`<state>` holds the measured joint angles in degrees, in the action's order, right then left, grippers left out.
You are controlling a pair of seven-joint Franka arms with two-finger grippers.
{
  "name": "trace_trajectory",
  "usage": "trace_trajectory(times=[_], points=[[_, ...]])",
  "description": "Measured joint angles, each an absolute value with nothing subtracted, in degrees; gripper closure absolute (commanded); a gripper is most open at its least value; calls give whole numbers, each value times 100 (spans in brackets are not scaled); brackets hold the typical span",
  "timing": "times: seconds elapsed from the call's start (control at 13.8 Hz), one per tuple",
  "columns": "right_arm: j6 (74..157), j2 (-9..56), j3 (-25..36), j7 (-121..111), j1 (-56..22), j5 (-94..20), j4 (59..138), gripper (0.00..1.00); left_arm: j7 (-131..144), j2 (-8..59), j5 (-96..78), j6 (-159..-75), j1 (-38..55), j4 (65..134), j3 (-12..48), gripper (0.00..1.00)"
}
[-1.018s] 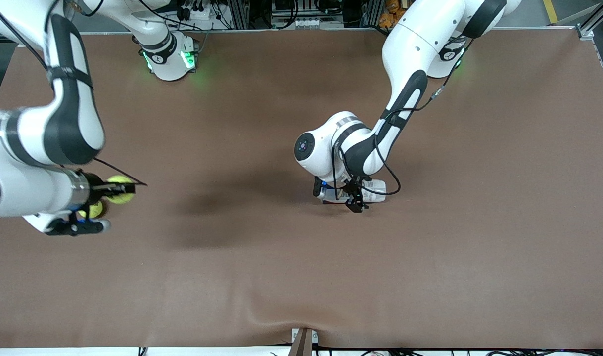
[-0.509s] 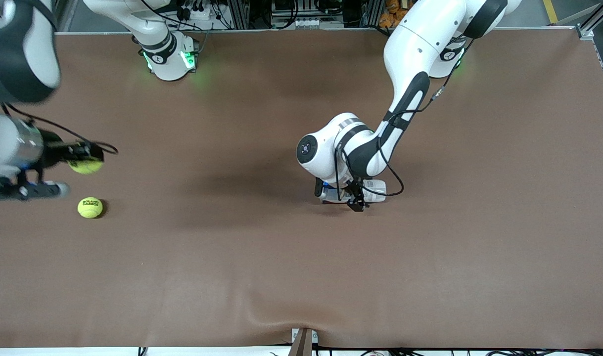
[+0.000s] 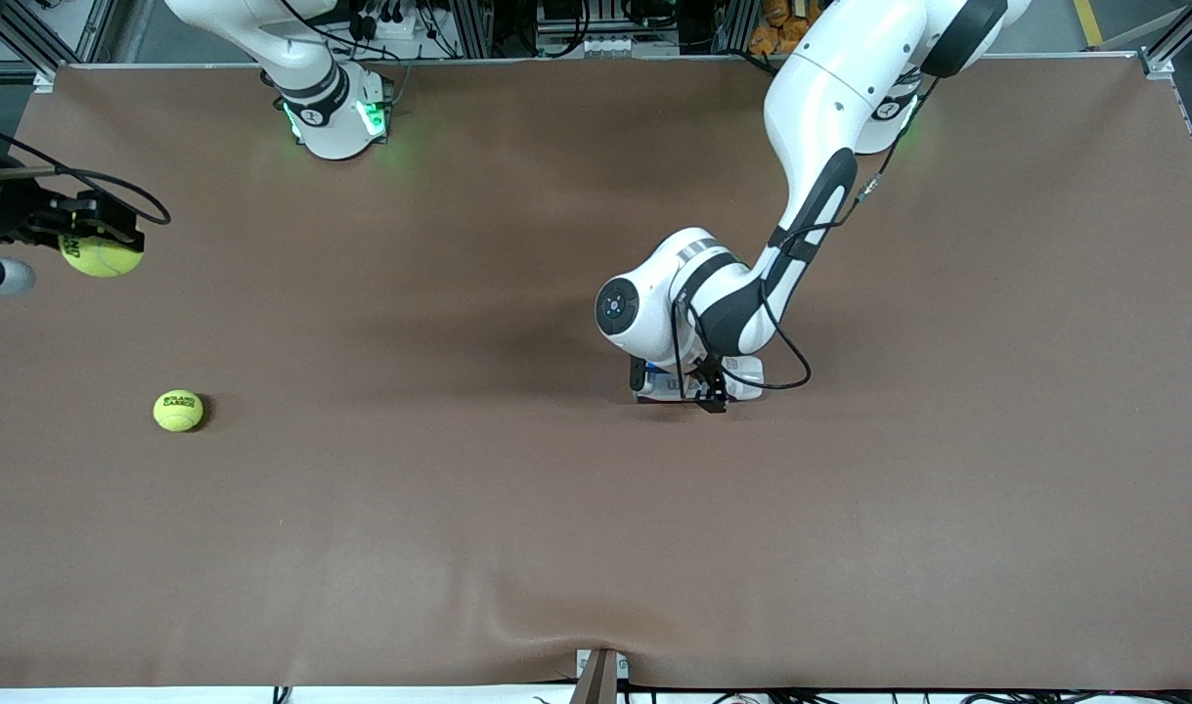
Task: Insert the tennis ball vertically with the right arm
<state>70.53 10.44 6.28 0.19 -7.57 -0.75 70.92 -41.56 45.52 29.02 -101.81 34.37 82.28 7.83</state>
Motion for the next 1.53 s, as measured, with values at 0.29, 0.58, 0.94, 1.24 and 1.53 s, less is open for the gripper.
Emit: trace_trajectory(times=[0.29, 0.58, 0.94, 1.24, 1.53], points=[[7304, 1121, 629, -244, -400, -229, 7182, 100, -4094, 4552, 2735, -10182, 3440, 8237, 783, 0], [7320, 1117, 620, -278, -317, -301, 7181, 100, -3906, 4552, 2731, -10182, 3440, 8260, 784, 0], [7322, 1117, 589, -278, -320, -307, 7181, 100, -3872, 4642, 2731, -10230, 3440, 8274, 784, 0], [7322, 1117, 583, -278, -321, -309, 7182, 100, -3861, 4710, 2731, -10291, 3440, 8274, 784, 0], [7322, 1117, 579, -278, -322, -310, 7181, 100, -3846, 4758, 2731, -10345, 3440, 8274, 782, 0]])
